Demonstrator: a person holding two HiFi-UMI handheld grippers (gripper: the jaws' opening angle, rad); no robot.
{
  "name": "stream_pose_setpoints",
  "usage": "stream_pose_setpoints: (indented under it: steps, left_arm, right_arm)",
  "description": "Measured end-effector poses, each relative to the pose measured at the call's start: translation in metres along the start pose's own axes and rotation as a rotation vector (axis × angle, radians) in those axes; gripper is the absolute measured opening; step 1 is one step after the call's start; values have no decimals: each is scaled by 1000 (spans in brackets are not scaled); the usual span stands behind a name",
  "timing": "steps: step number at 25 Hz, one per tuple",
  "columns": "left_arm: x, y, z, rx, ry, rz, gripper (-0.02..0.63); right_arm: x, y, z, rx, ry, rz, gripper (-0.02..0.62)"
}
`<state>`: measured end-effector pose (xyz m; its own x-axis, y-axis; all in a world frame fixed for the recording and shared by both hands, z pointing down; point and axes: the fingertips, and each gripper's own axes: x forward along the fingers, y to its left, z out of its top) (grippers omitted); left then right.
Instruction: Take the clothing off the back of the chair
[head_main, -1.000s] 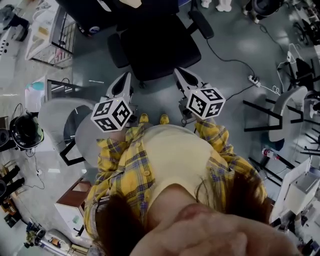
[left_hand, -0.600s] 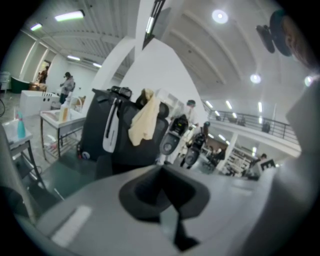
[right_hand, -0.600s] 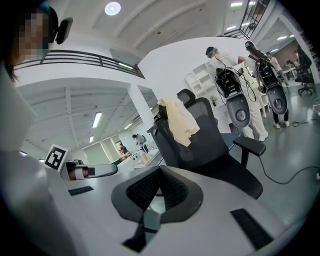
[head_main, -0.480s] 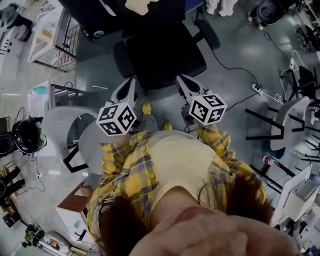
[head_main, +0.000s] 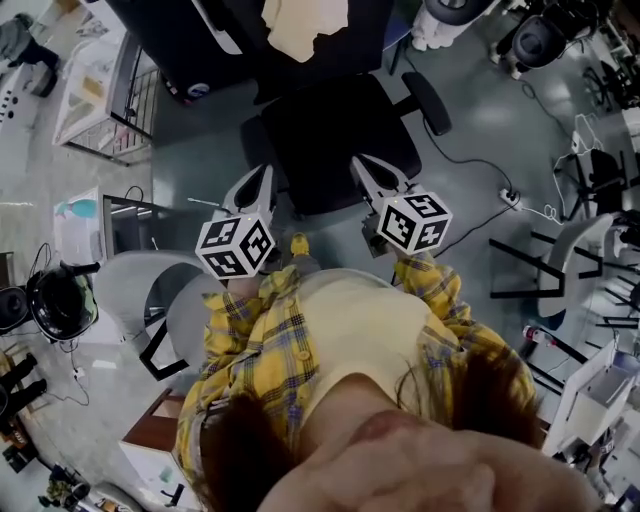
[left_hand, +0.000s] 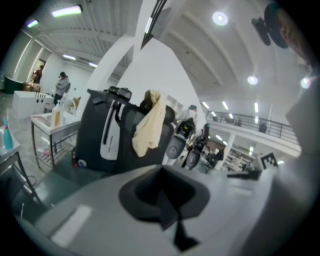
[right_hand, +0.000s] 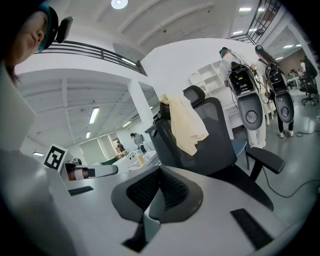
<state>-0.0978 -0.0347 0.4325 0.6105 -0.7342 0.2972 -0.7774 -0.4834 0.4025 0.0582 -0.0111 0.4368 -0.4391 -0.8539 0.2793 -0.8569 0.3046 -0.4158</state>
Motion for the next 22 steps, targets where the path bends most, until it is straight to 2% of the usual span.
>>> stream_pose_setpoints:
  steps: [10,22]
  left_arm:
    - [19,45,30,75,24,-30,6]
    - [38,73,54,92,27,-47,6]
  right_arm:
    - [68,19,13,-29,21,-2,14]
    - [112,27,48,-92,-3,-4,14]
